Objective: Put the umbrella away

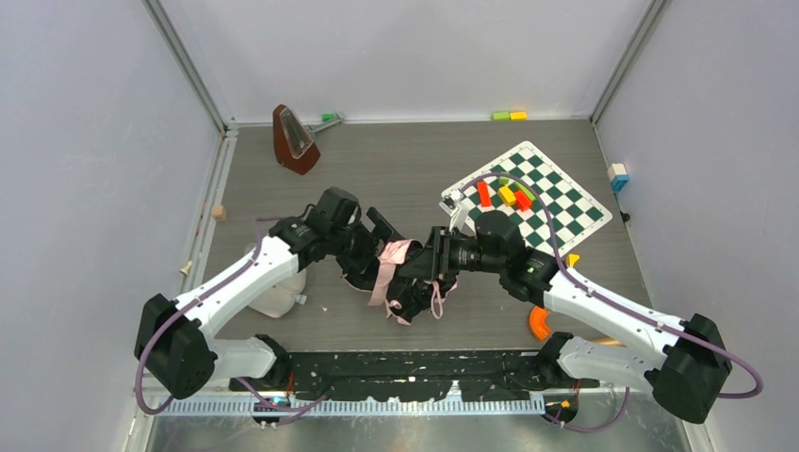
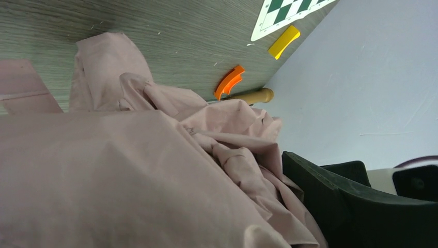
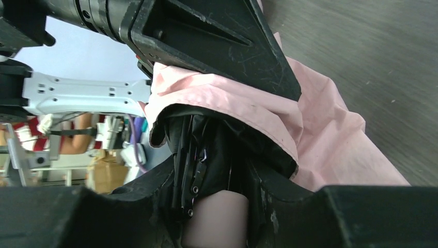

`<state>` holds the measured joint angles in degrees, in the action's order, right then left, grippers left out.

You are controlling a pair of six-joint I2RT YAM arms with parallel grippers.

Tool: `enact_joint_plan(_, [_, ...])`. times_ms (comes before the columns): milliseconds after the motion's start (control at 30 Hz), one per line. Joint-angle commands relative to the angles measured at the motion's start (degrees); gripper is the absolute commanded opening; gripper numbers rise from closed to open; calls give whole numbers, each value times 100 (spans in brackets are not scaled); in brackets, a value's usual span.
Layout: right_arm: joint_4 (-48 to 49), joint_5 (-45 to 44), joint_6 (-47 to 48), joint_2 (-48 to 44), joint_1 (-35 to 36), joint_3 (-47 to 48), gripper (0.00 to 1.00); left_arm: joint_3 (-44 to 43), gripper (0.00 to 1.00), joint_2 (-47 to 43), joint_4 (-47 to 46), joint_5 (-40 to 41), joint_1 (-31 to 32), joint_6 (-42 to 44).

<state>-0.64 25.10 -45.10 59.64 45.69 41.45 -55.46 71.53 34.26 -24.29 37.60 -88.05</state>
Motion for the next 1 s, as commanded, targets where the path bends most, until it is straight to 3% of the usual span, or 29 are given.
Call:
enact_joint_plan(0, [2414,527,-1242,-133,-108,222,5,-199,99,146,234,-357,93,722])
enact_joint_plan(33, [2325,503,-1213,-171,-130,201,5,-192,96,156,249,-334,72,751])
enact_joint_plan(67, [2067,442,-1172,-184,-152,86,5,-130,83,148,192,-275,54,762])
enact_joint_plan(233, [2297,329,-479,138,-380,-987,5,546,0,496,-401,326,-102,762])
enact_joint_plan(433, [2875,308,-120,1000,-549,-1515,5,695,0,1478,-920,540,-131,526])
enact_joint_plan(500, [2746,306,-135,1039,-574,-1461,27,784,0,1672,-1128,540,-136,211])
enact_joint_plan(533, [2675,273,-149,911,-578,-1461,50,832,0,1752,-1234,538,-137,50])
enact_joint_plan(600, [2200,75,-134,517,-579,-1478,74,896,0,1793,-1400,565,-147,-261])
enact_joint_plan(667, [1425,-266,-139,-46,-613,-1478,85,1013,0,1711,-1768,574,-176,-507])
enact_joint_plan(833, [-135,-1042,-854,-1581,-1023,-1772,89,1123,0,1215,-2844,557,-343,-892])
enact_joint_plan(967, [-704,-1384,-1943,-2816,-1461,-2148,88,113,0,768,-1766,502,-483,-346])
